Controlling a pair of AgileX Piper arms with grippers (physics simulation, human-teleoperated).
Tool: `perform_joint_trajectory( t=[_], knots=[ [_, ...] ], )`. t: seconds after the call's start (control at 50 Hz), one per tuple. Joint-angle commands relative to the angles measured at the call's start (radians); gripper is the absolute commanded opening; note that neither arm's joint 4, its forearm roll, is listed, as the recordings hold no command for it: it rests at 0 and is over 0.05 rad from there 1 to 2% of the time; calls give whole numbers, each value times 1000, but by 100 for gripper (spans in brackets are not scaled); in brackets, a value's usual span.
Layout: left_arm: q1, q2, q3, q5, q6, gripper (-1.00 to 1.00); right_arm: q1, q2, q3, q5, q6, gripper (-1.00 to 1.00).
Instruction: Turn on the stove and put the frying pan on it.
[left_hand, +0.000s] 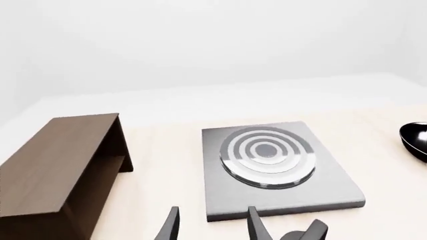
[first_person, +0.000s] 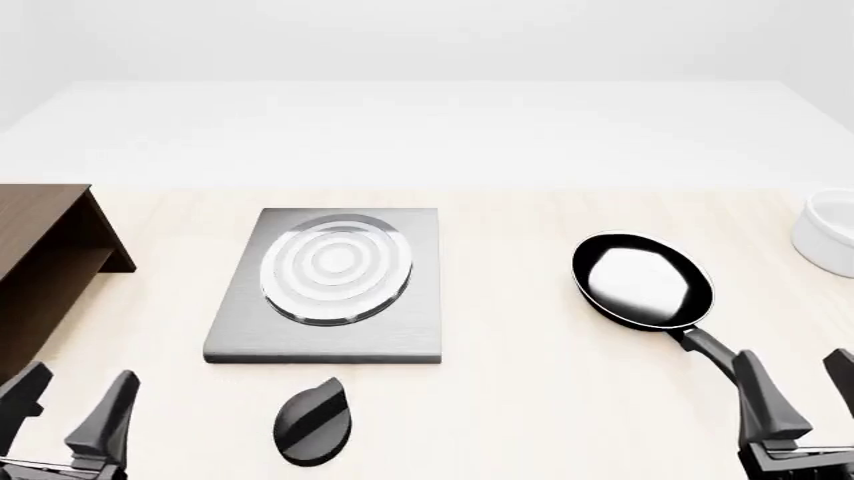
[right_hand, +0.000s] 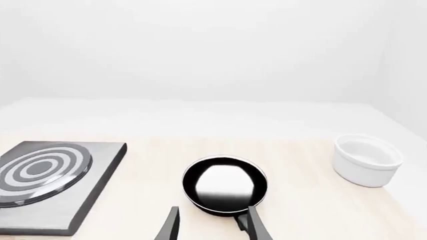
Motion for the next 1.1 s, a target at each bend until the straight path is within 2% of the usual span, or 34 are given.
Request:
perform_joint_trajectory(
  t=[0.02, 0.04, 0.06, 0.1, 0.16, 0.2, 0.28, 0.32, 0.44, 0.5, 0.52, 0.58, 0.64, 0.76, 0.8, 0.86, 0.96, 1.0, 1.04, 1.08, 1.1],
  knots=[
    [14, -8, 4, 0, -30, 100, 17, 173, -22, -86, -20, 100],
    [14, -8, 4, 2, -31, 100, 27, 245, -26, -128, -27, 100],
    [14, -8, 4, 3, -33, 100, 37, 256, -31, -135, -32, 100],
    [14, -8, 4, 3, -32, 100, 53, 253, -40, -125, -35, 100],
    [11, -8, 4, 4, -34, 100, 82, 337, -83, -120, -42, 100],
    [9, -8, 4, 2, -35, 100, 116, 392, -131, -87, -73, 100],
    [8, -8, 4, 7, -41, 100, 145, 435, -189, -23, -75, 100],
    [8, -8, 4, 8, -46, 100, 168, 452, -235, 46, -101, 100],
    [4, -7, 3, 14, -55, 100, 260, 524, -346, 242, -96, 100],
    [2, -7, 3, 15, -57, 100, 275, 556, -403, 346, -109, 100],
    [2, -7, 3, 15, -57, 100, 275, 556, -404, 346, -109, 100],
    [-1, -7, 3, 15, -59, 100, 270, 602, -458, 442, -139, 100],
    [-3, -7, 3, 17, -59, 100, 291, 636, -515, 540, -119, 100],
    [-4, -6, 3, 20, -61, 100, 276, 706, -609, 688, -146, 100],
    [-4, -5, 3, 20, -63, 100, 290, 723, -645, 743, -135, 100],
    [-5, -2, 3, 18, -63, 100, 263, 763, -716, 828, -166, 100],
    [-5, -2, 3, 19, -64, 100, 247, 810, -787, 906, -181, 100],
    [-6, -4, 3, 21, -63, 100, 207, 848, -814, 926, -221, 100],
    [-6, -5, 3, 22, -63, 100, 199, 881, -850, 959, -225, 100],
    [-5, -5, 3, 23, -63, 100, 133, 926, -877, 976, -285, 100],
    [-3, -4, 4, 24, -63, 100, 138, 936, -886, 988, -277, 100]
  ],
)
